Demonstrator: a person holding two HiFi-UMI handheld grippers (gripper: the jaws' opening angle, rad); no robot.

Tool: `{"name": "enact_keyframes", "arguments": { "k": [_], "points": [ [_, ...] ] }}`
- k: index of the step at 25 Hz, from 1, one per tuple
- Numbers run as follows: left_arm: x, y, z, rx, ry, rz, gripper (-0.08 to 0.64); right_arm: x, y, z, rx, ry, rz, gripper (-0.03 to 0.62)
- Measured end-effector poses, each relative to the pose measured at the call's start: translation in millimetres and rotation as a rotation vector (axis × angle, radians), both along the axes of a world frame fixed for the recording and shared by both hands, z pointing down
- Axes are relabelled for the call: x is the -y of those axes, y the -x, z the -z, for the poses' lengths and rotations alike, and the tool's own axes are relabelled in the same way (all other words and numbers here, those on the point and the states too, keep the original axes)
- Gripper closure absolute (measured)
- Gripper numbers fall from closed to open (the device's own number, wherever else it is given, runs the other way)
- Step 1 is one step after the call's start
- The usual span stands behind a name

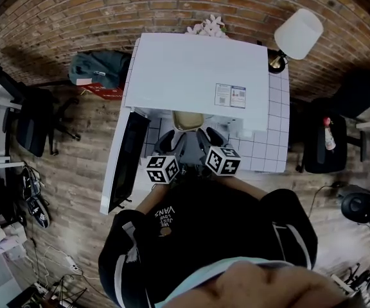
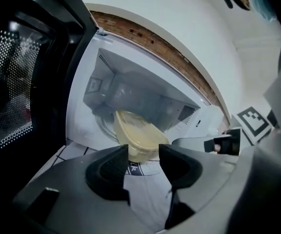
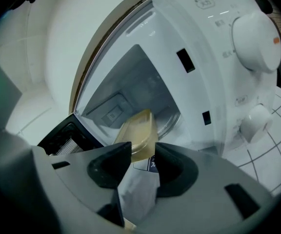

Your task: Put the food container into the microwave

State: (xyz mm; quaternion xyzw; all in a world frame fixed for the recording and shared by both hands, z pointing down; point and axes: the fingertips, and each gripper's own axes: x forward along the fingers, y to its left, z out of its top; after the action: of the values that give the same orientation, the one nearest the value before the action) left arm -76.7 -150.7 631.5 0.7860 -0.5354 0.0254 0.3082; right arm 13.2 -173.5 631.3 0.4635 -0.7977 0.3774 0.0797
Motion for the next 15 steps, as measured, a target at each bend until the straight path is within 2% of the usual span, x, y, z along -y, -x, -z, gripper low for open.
{"name": "enact_keyframes", "arguments": {
  "k": [3,7,15],
  "points": [
    [-0.9,-4.3,-3.0,0.003,0.013,-0.037,0.395,-0.7,1.1,-3.3,-0.012,0.003,-0.003,0.504],
    [2.1,-3.9,-5.1,0.008,0.026,-0.058,0.418,4.0,4.5,-1.9,-0.023,-0.004,-0.010,0.556],
    [15.5,5.3,-10.5,0.014,0.043,-0.060,0.494,15.0,8.9,-4.5,-0.021,0.000,-0.052,0.569]
  ]
}}
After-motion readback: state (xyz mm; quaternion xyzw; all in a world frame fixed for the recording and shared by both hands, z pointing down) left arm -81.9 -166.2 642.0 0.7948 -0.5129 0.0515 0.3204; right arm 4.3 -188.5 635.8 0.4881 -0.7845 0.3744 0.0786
